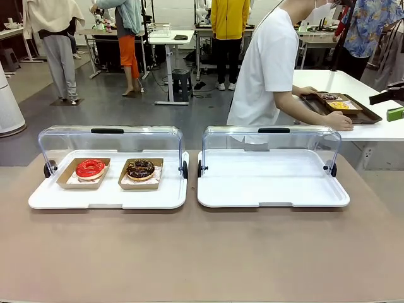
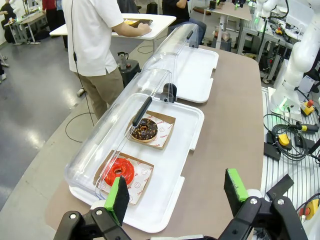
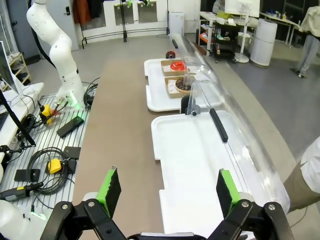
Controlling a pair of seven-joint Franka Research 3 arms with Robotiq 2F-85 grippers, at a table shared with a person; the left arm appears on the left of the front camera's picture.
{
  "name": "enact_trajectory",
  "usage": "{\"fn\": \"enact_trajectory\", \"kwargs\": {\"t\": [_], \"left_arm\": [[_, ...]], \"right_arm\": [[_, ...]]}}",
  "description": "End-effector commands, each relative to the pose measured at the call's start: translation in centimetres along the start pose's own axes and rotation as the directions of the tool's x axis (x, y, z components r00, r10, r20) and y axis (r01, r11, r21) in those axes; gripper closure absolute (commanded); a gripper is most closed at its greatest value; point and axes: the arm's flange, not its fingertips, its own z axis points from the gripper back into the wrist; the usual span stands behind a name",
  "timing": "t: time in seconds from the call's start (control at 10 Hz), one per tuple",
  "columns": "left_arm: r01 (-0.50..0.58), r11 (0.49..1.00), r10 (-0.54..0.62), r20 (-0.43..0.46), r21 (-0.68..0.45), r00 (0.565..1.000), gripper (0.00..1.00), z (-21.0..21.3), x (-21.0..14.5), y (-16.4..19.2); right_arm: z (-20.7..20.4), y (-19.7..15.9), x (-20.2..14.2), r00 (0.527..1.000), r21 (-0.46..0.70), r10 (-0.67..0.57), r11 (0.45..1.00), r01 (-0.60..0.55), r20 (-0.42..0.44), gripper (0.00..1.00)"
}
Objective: Provide the desired donut to the person.
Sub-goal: Place the picked Paper togo box onto the Handle tray extended by the person.
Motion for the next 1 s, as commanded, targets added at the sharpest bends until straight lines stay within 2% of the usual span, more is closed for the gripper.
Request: {"fn": "enact_trajectory", "kwargs": {"t": [0.0,0.9], "left_arm": [[0.003,1.0,-0.003,0.001,-0.003,1.0,0.0,0.09,0.13,-0.15],[0.003,1.0,-0.003,0.001,-0.003,1.0,0.0,0.09,0.13,-0.15]], "right_arm": [[-0.19,0.03,-0.02,1.0,0.0,0.003,1.0,-0.003,0.014,0.0],[-0.19,0.03,-0.02,1.0,0.0,0.003,1.0,-0.003,0.014,0.0]]}}
